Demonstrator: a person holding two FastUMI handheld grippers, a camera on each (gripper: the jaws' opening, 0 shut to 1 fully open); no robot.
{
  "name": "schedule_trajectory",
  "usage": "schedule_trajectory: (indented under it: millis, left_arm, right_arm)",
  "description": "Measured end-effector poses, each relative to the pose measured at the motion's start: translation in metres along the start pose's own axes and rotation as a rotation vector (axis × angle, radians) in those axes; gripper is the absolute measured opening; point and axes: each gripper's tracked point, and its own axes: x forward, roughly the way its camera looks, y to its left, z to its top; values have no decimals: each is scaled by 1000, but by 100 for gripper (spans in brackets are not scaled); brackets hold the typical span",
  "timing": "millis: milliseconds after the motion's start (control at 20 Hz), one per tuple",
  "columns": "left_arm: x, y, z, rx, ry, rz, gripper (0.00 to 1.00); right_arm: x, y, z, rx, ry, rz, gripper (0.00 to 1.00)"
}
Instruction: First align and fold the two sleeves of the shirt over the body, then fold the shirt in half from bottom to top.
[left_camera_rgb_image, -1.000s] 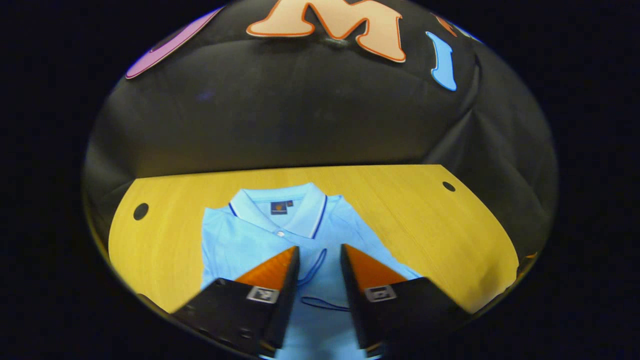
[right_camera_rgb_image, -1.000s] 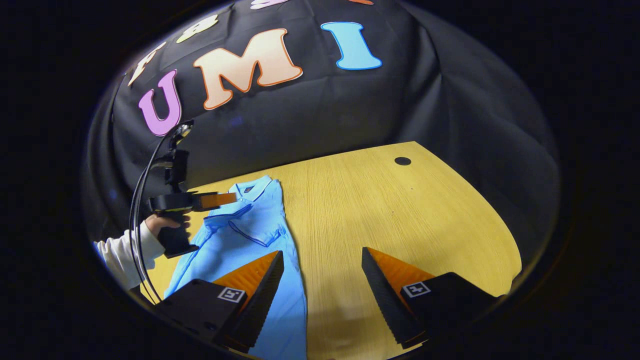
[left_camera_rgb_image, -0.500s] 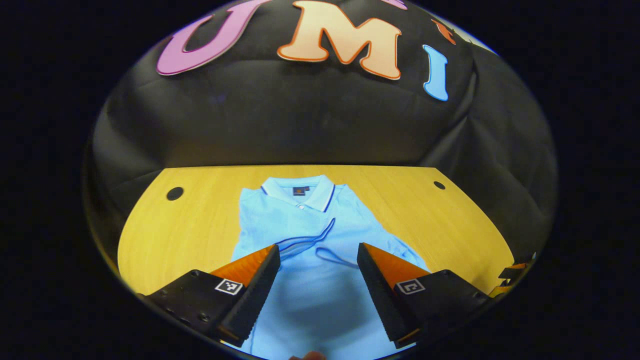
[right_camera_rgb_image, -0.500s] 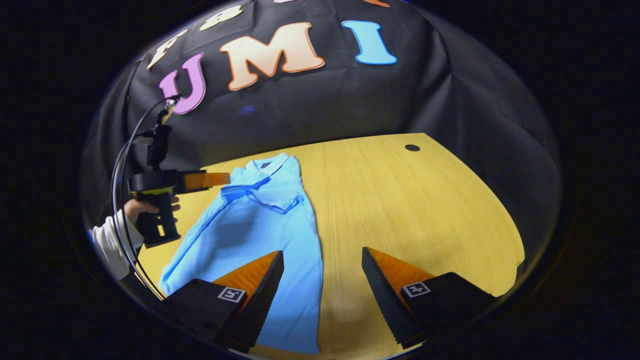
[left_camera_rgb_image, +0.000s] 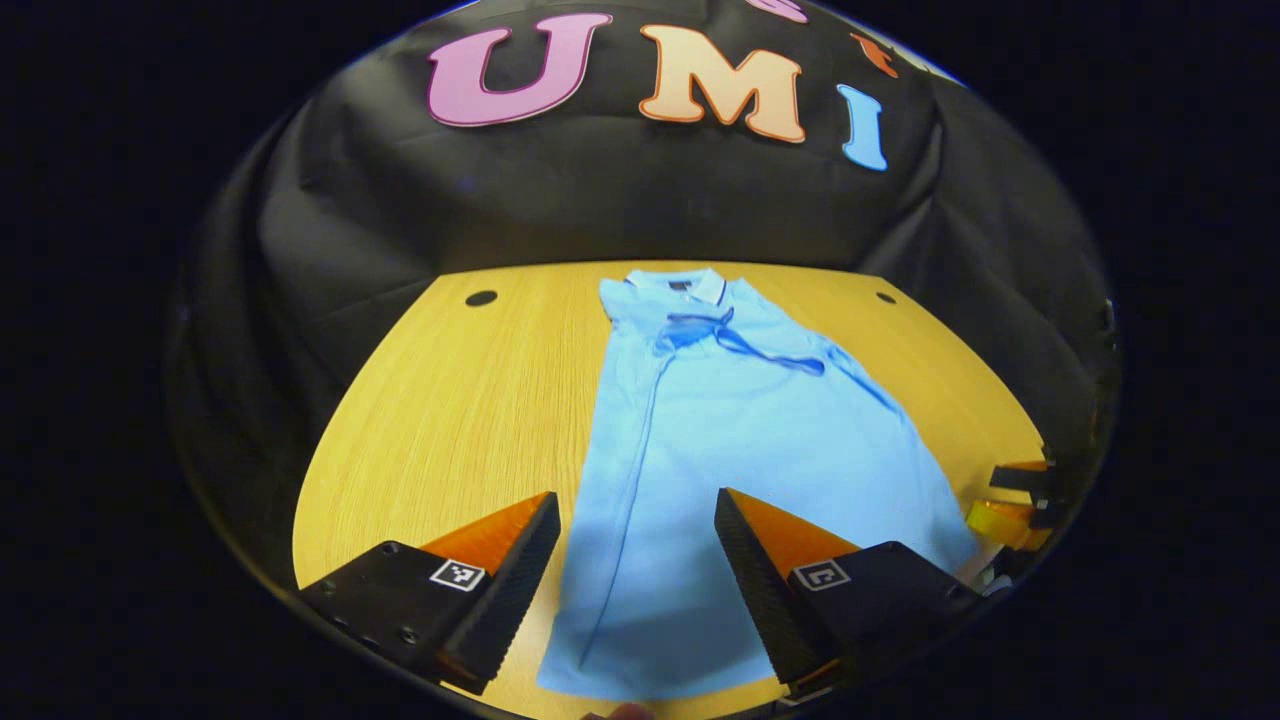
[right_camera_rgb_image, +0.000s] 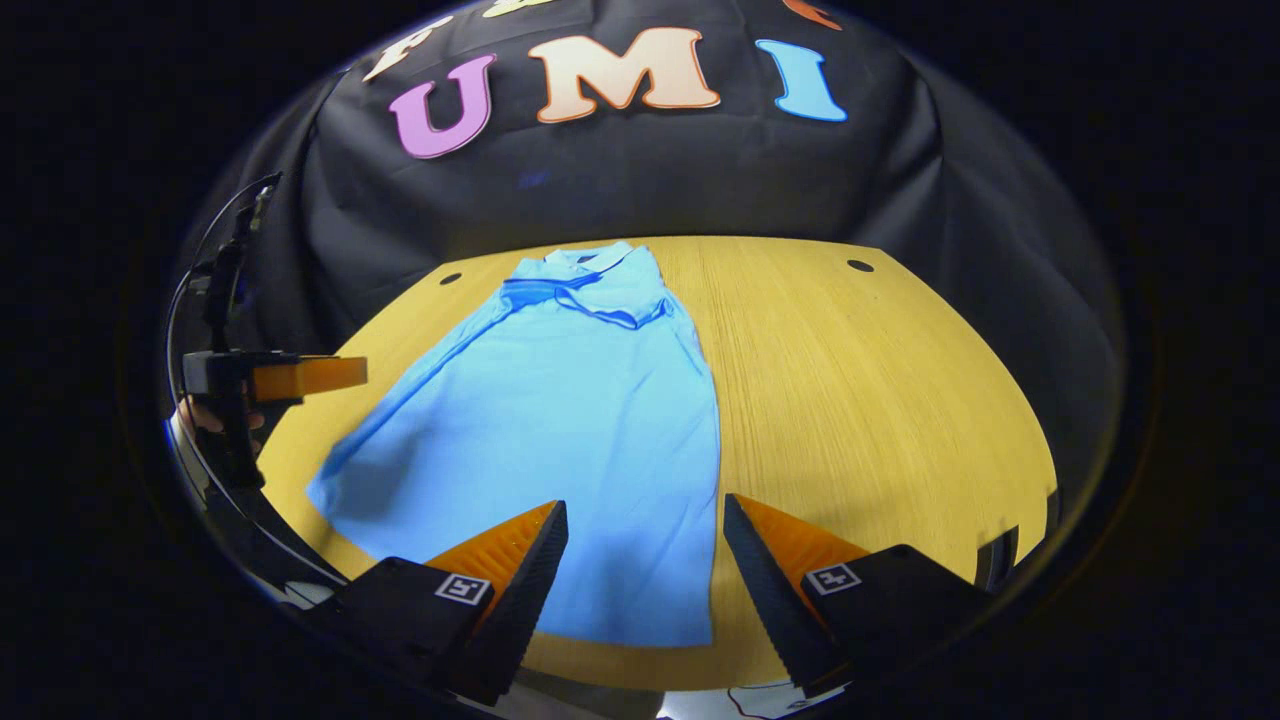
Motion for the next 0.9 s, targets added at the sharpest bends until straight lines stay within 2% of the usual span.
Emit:
schedule_trajectory:
  millis: [350,400,450,550,650,750,800,850,900]
  left_arm:
    - [-28,-11,-86,-26,133,-33,96]
    - [-28,-14,-92,-21,143,-35,96]
    - [-27,-14,-96,-16,151,-36,96]
    - [-25,-14,-103,-10,161,-30,96]
    - [-25,-11,-104,-4,152,-20,96]
    - [-25,-11,-107,9,148,-10,94]
    - [-23,-9,-107,35,146,10,92]
    - [-22,-12,-106,48,139,5,90]
    - [-21,-18,-103,46,120,0,81]
  right_arm:
    - [-10,0,-53,-24,77,-35,98]
    - [-9,-1,-59,-30,86,-42,93]
    - [-9,-2,-64,-38,100,-46,93]
    - [-8,2,-72,-39,118,-42,98]
    - [-5,4,-73,-17,116,-41,94]
    - [-5,6,-73,-15,107,-33,99]
    - [-4,9,-72,-27,100,-15,92]
    - [-3,13,-72,-37,103,4,96]
    - [-2,18,-72,-47,107,17,82]
